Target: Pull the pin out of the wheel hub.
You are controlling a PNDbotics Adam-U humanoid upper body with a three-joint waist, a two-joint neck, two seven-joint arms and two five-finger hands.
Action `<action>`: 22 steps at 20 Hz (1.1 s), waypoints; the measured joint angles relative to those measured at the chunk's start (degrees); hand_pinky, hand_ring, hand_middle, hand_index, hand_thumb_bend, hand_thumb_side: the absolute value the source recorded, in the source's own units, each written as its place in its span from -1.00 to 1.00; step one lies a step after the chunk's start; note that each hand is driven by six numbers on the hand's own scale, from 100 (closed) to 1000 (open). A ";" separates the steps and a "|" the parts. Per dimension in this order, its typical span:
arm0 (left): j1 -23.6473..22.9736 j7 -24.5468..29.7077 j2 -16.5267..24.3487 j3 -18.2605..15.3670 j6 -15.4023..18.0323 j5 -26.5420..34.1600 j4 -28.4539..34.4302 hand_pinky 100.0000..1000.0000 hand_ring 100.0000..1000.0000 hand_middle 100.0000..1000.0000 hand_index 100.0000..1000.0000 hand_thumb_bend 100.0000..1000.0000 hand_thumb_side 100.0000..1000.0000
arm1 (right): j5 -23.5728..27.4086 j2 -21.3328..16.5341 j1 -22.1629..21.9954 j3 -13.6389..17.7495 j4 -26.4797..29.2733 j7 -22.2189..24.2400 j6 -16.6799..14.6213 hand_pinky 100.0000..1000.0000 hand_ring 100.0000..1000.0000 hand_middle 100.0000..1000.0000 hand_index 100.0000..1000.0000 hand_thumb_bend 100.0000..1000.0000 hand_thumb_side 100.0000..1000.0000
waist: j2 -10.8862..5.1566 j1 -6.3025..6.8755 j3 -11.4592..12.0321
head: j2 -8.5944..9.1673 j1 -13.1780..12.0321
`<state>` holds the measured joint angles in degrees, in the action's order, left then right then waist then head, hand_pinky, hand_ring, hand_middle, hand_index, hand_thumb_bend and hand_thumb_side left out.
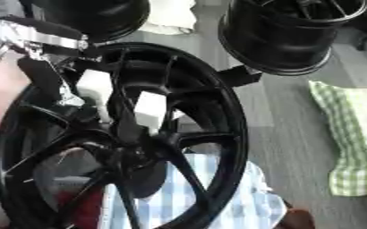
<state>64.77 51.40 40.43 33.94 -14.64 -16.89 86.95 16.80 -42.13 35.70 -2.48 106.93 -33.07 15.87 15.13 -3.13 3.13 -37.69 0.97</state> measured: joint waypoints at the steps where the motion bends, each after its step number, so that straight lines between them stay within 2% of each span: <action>1: 0.18 0.00 0.00 -0.18 -0.21 0.16 0.13 0.37 0.06 -0.26 0.09 -0.72 -0.80 | 0.00 0.00 0.00 0.00 -0.11 -0.01 0.00 0.55 0.36 0.13 0.32 -1.00 0.02 | -0.04 0.00 0.00 | 0.00 -0.02; 8: 1.12 -0.15 0.92 -2.70 -1.61 1.32 1.19 0.36 0.04 -0.31 0.05 -0.76 -0.86 | 0.00 0.00 -0.04 0.03 -0.13 -0.16 -0.07 0.55 0.36 0.13 0.32 -1.00 0.01 | -0.26 -0.04 0.07 | 0.00 -0.09; 14: 1.37 -0.22 3.14 -6.50 -2.20 3.25 2.90 0.35 0.02 -0.33 0.04 -0.82 -0.89 | 0.00 0.00 -0.04 0.06 -0.13 -0.34 -0.07 0.55 0.36 0.13 0.32 -1.00 0.00 | -0.28 -0.06 0.44 | 0.00 -0.09; 19: 0.54 -2.36 7.16 -12.97 -3.68 6.65 5.48 0.35 0.00 -0.35 0.04 -0.96 -0.88 | -0.01 -0.02 -0.21 0.27 -0.13 -0.35 -0.08 0.55 0.36 0.13 0.32 -1.00 -0.01 | -0.35 -0.19 1.14 | 0.00 0.10; 22: -3.84 -6.77 11.86 -18.56 -5.02 10.23 6.81 0.35 -0.02 -0.36 0.04 -1.00 -0.86 | -0.02 -0.22 -0.97 0.53 -0.12 -0.54 -0.12 0.55 0.36 0.13 0.32 -1.00 -0.02 | -0.42 -0.13 1.91 | 0.01 0.57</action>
<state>60.93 44.63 52.30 15.38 -19.65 -6.67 93.76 16.78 -42.35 34.74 -1.95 106.81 -33.61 15.75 14.71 -3.27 5.05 -37.68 1.53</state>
